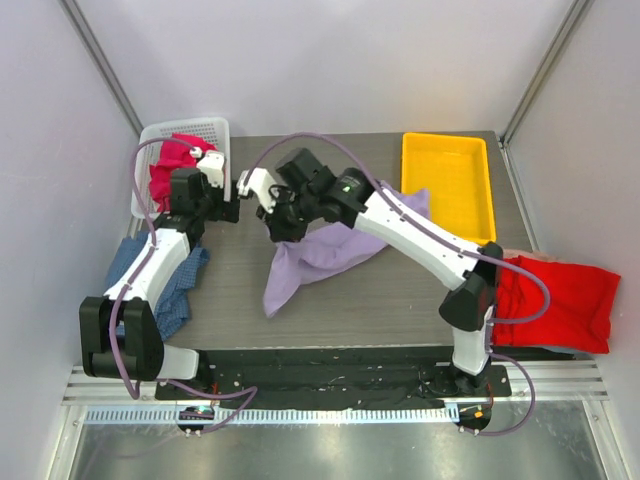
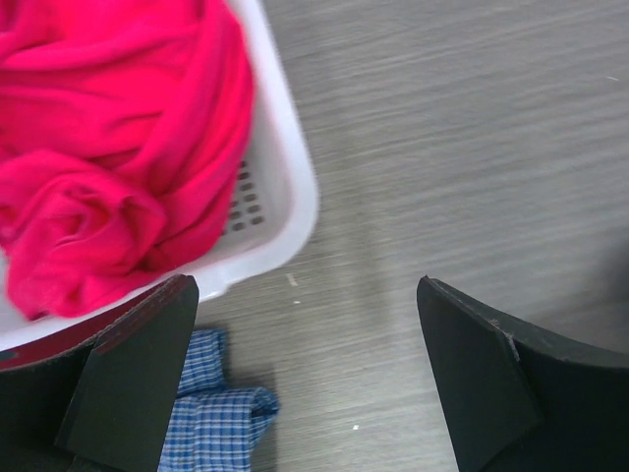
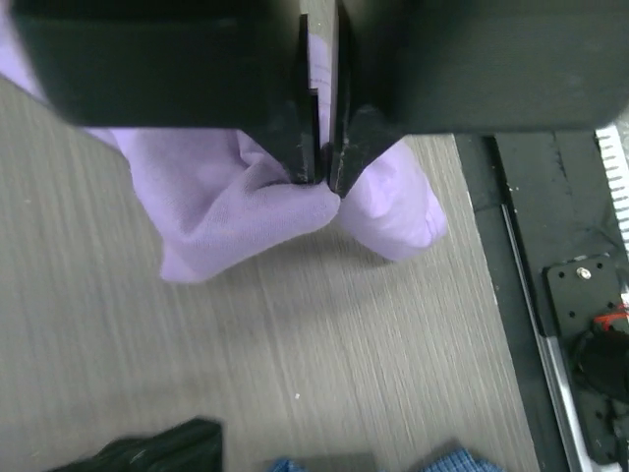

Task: Fold and stack the t-shirts
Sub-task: Move the tshirt to the center of the board

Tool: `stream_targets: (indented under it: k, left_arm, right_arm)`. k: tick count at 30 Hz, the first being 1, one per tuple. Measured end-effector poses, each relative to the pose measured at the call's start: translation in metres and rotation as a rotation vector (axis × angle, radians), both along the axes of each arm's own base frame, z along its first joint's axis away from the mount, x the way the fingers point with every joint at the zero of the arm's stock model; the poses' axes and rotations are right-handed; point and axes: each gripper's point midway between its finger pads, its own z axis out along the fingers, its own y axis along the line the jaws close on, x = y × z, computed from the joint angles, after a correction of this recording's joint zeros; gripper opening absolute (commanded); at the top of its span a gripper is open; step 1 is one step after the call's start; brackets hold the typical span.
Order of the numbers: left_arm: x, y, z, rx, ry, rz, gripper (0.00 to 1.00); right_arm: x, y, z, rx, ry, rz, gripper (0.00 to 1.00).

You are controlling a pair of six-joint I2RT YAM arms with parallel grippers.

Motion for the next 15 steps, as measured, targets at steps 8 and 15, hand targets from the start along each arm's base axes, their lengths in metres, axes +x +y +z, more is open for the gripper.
stream_targets:
  k: [8, 15]
  left_arm:
    - [0.005, 0.024, 0.009, 0.067, -0.042, 0.120, 1.00]
    - [0.002, 0.027, 0.018, 0.072, -0.064, 0.134, 0.99]
  right_arm:
    - [0.003, 0.008, -0.066, -0.121, 0.062, 0.007, 1.00]
    - [0.033, -0.048, -0.122, -0.305, -0.024, -0.176, 1.00]
